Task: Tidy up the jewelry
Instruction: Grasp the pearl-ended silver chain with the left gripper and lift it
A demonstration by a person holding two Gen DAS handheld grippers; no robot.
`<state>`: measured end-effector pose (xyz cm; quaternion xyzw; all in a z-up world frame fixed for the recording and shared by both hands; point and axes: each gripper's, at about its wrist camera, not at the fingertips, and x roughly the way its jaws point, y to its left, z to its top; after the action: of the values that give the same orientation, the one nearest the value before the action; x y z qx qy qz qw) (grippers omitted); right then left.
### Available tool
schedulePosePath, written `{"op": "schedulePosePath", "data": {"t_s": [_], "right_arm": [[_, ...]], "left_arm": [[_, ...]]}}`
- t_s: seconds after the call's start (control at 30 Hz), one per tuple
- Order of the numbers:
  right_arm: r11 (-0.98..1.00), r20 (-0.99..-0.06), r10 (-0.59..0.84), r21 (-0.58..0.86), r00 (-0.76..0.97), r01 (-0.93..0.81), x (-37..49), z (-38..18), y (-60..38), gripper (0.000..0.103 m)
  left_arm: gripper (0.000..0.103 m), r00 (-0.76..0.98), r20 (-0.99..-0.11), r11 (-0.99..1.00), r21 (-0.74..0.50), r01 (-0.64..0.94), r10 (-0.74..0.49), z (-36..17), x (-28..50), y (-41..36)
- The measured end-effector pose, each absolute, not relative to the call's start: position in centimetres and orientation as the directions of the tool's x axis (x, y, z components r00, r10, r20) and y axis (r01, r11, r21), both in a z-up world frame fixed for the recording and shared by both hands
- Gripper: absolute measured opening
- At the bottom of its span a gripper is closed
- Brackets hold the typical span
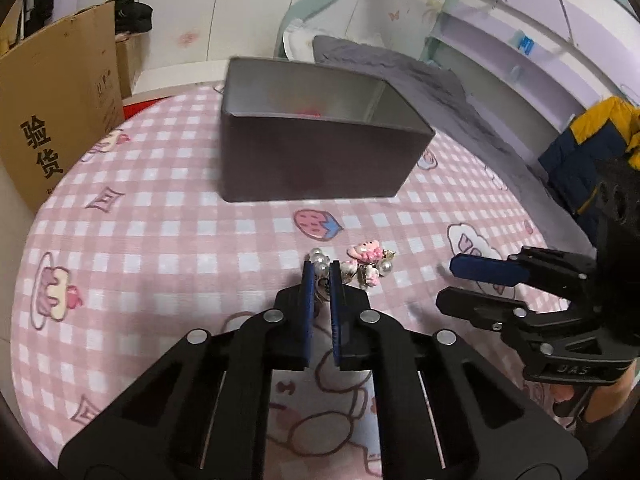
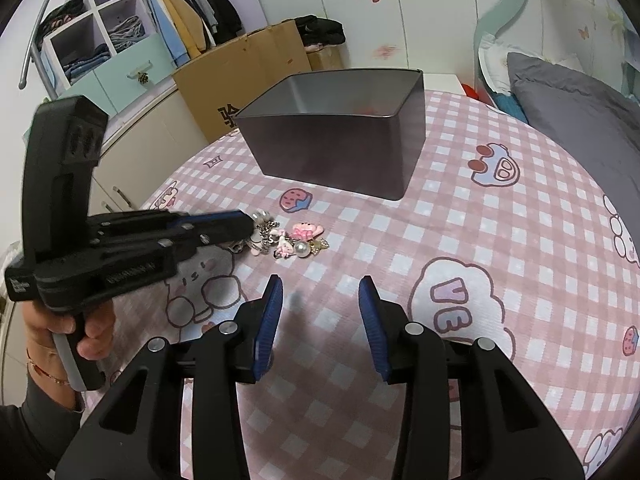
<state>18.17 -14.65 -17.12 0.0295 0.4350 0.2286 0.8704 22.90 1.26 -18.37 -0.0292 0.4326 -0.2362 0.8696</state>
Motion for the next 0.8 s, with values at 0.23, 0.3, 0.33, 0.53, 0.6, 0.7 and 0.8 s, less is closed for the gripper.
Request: {"op": "schedulePosePath", "data": {"t_s": [0.23,0.3,0.33,0.53,0.6,0.7,0.8], "right_arm": [[0.884,-0.742,0.43,0.233,0.514,-0.405,18.1,-16.7,-13.2,0.037],[0.882,-0.743,0.428,0.219,0.515,-0.417,18.1,-16.4,-12.6,0.037],[0.88,-0.743,0.429,0.215,0.514,-0.423,18.1,-16.4,-12.4,0.037],[0.85,-0.737,0.46,0.205,0.495,-0.485,18.6,-16.3,-10.0,0.037],[0.841,-0.739,0.466,0.198,0.487,-0.504,19.0,-16.3,-9.0,0.037],[0.829,-0.75,0.465,0.182,0.47,-0.529,19.8,-16.7,-7.5,0.037],[0.848,-0.779,0.392,0.1,0.489,-0.52,20.6,-17.6,-6.4,0.037]], "left_arm": [[0.007,0.544,-0.707,0.888,-0.3,0.349,-0.453,-17.0,22.3,3.8],[0.007,0.548,-0.694,0.882,-0.322,0.343,-0.467,-16.6,22.1,4.5],[0.007,0.555,-0.69,0.884,-0.324,0.336,-0.464,-16.4,21.9,4.9],[0.007,0.584,-0.68,0.896,-0.322,0.307,-0.444,-15.6,21.0,6.4],[0.007,0.589,-0.678,0.898,-0.319,0.303,-0.439,-15.4,20.7,6.8],[0.007,0.592,-0.677,0.9,-0.32,0.297,-0.437,-15.3,20.5,7.2],[0.007,0.592,-0.679,0.9,-0.319,0.297,-0.435,-15.4,20.5,7.5]]}}
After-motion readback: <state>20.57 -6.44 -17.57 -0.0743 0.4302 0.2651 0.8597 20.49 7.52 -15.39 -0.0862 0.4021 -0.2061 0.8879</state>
